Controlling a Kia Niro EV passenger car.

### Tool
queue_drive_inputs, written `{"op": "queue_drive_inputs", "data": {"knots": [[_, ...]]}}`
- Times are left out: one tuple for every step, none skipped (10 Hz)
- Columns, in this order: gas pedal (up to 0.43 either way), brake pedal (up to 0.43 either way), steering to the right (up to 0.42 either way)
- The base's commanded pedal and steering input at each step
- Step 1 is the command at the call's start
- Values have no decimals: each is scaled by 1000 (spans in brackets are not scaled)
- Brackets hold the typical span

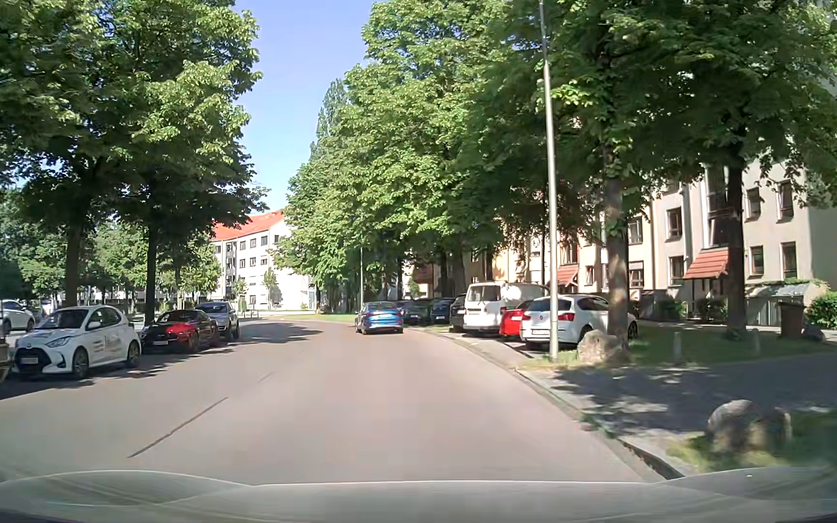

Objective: Follow the waypoints while adhering to traffic rules and regulations

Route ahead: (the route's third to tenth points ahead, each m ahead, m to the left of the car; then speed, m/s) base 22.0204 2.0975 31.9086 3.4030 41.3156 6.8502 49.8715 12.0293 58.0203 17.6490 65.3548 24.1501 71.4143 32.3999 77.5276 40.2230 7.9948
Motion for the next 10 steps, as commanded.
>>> {"op": "queue_drive_inputs", "data": {"knots": [[118,0,-11],[118,0,-12],[118,0,-13],[110,0,-15],[98,0,-17],[98,0,-18],[98,0,-19],[98,0,-26],[87,0,-39],[87,0,-42]]}}
